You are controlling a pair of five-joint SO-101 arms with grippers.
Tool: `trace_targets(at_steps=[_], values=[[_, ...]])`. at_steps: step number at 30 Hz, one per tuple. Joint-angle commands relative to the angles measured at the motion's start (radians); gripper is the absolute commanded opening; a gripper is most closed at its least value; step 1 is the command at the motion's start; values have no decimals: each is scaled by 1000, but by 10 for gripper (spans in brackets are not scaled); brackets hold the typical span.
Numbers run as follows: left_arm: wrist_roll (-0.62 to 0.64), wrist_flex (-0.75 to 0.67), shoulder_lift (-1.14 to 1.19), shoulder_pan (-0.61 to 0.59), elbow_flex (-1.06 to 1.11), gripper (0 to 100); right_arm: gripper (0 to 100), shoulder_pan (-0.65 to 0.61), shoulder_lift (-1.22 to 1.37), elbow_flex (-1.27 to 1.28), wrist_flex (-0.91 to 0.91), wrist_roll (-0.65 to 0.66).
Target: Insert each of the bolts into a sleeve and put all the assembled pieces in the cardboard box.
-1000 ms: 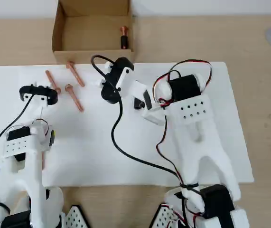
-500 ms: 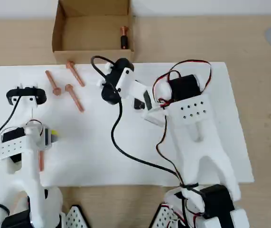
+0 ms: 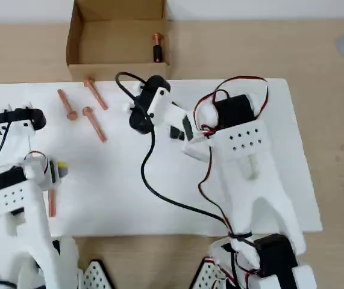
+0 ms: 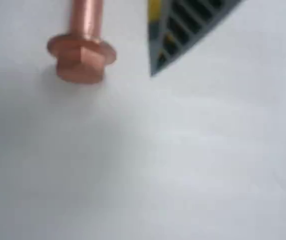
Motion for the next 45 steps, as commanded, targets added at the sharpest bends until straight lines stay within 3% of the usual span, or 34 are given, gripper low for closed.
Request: trace_targets(at_steps=[1,25,34,45], values=[[-20,-2,-51,-8,38,261,63,15,-42,-8,5,-8],[-29,-112,-51,-48,129,261,63,10,-47,-36,37,-26],[-28,-135,-51,-46,140,261,62,10,-166,-28,44,-29],[-29,-127,-51,25,138,260,62,10,-176,-24,60,-31]])
